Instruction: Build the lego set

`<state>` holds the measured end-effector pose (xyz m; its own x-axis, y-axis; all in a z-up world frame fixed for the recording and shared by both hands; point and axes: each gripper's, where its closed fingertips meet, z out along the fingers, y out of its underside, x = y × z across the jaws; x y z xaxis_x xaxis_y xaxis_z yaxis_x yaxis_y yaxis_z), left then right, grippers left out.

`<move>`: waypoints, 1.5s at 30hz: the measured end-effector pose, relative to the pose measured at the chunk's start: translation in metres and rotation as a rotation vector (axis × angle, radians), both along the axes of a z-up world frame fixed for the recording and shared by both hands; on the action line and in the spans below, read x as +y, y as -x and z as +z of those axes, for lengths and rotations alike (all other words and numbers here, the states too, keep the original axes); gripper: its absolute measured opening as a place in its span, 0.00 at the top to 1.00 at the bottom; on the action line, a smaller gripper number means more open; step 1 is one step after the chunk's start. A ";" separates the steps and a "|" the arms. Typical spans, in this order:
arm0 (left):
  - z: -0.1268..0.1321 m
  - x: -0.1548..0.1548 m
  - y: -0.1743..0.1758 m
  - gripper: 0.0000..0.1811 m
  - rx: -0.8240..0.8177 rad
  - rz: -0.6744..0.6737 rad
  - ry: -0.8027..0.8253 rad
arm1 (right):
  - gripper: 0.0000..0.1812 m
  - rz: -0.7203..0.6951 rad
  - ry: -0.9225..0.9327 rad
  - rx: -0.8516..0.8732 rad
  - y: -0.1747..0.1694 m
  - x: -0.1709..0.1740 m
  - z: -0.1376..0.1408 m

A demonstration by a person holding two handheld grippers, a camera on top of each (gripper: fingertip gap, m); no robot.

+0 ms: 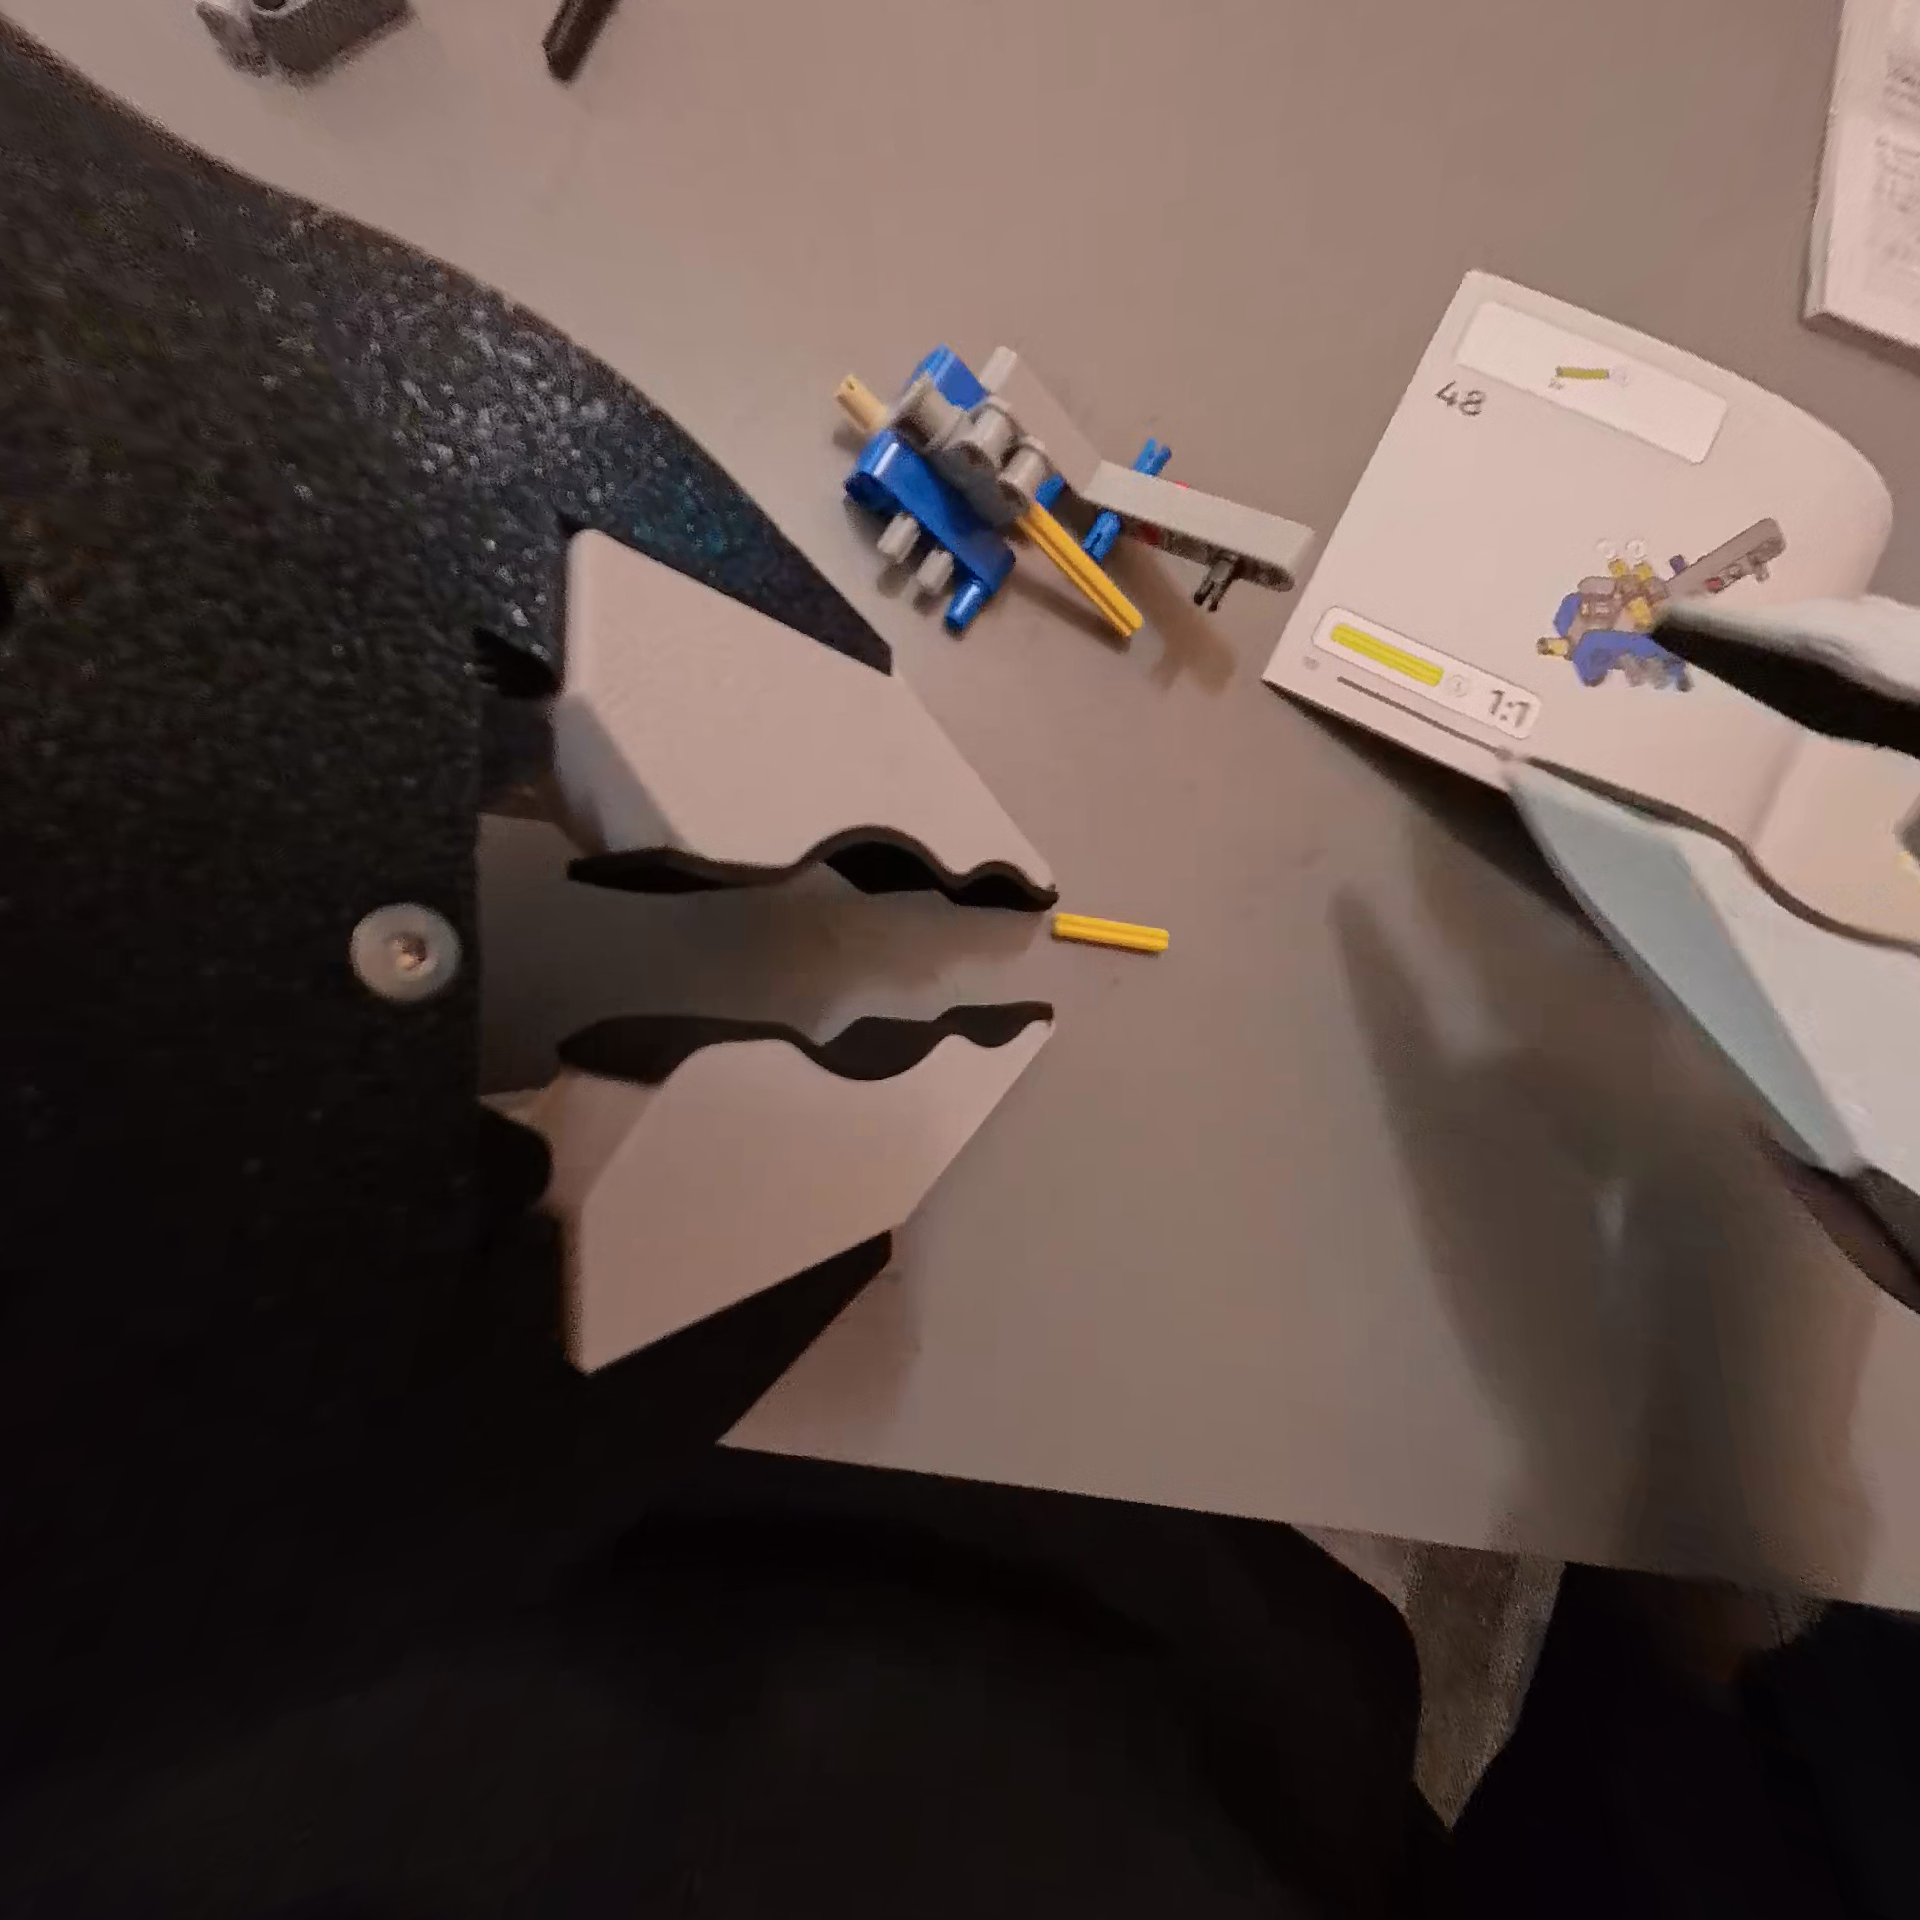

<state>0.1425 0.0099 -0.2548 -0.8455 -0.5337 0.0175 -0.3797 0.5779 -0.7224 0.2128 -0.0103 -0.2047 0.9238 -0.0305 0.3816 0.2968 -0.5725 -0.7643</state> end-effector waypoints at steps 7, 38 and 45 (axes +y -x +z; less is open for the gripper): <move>-0.001 -0.008 -0.004 0.95 -0.042 -0.027 -0.013 | 0.85 0.098 -0.091 0.030 0.000 0.032 0.009; -0.001 0.044 -0.017 0.99 -0.105 0.213 -0.067 | 0.96 0.233 0.021 0.140 0.014 0.082 -0.031; 0.018 0.072 -0.026 1.00 -0.072 0.448 0.128 | 0.93 0.238 0.021 0.144 0.011 0.085 -0.030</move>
<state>0.1689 0.0819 -0.2365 -0.5340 -0.8436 0.0564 -0.5174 0.2733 -0.8110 0.2019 0.0747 -0.2350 0.9489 0.2005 0.2438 0.3138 -0.5160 -0.7970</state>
